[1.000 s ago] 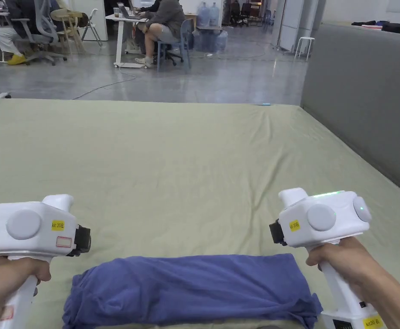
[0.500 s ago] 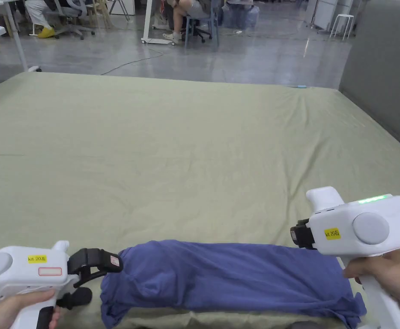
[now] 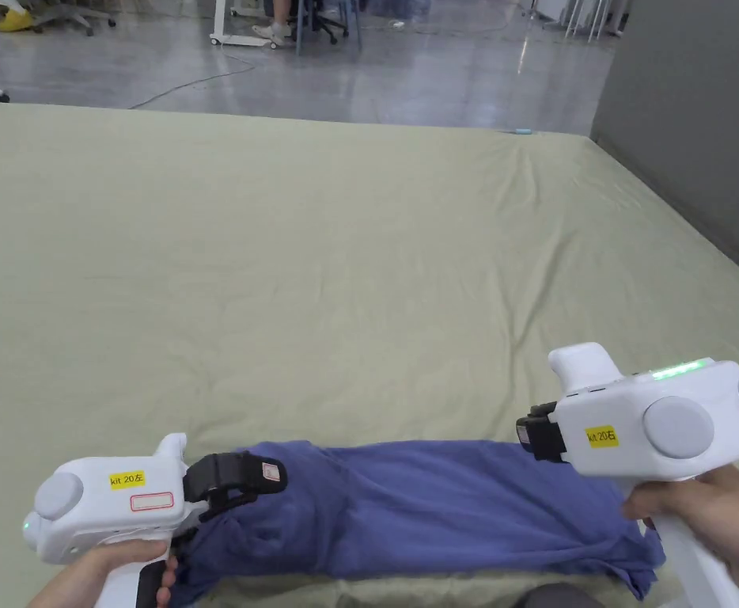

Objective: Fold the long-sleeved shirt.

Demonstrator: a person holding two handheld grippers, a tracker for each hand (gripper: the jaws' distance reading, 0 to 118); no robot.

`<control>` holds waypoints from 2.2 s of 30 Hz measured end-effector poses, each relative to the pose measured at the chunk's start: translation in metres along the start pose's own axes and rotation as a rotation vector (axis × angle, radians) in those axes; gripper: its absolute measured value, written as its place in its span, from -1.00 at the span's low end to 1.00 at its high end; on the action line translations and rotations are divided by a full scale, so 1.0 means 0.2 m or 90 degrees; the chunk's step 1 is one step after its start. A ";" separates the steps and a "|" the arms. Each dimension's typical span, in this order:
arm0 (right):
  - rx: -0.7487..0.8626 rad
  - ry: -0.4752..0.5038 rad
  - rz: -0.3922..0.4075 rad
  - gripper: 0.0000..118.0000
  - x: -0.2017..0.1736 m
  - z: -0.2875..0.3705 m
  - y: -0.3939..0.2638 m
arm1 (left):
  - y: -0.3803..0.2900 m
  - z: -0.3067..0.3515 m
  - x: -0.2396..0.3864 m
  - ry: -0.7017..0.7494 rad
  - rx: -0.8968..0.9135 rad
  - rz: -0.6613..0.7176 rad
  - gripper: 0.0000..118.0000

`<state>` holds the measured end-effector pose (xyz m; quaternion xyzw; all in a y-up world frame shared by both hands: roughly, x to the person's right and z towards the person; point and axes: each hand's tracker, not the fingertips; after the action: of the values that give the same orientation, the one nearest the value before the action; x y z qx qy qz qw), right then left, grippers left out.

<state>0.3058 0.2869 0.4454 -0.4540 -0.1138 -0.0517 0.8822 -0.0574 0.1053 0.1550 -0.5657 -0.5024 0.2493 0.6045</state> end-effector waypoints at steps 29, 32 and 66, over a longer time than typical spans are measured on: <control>0.029 0.031 0.023 -1.00 -0.06 0.03 0.03 | -0.03 0.59 0.57 0.383 0.091 -0.101 -0.73; 0.031 0.015 0.018 -1.00 -0.01 0.08 0.00 | -0.03 0.25 0.69 0.442 0.033 -0.160 -0.73; 0.027 0.009 -0.021 -1.00 0.18 0.14 -0.15 | -0.13 -0.49 0.69 0.378 -0.018 -0.246 -1.00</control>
<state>0.3316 0.2923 0.4927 -0.4328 -0.1157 -0.0669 0.8915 0.0732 0.1772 0.2384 -0.5165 -0.4056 -0.0522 0.7523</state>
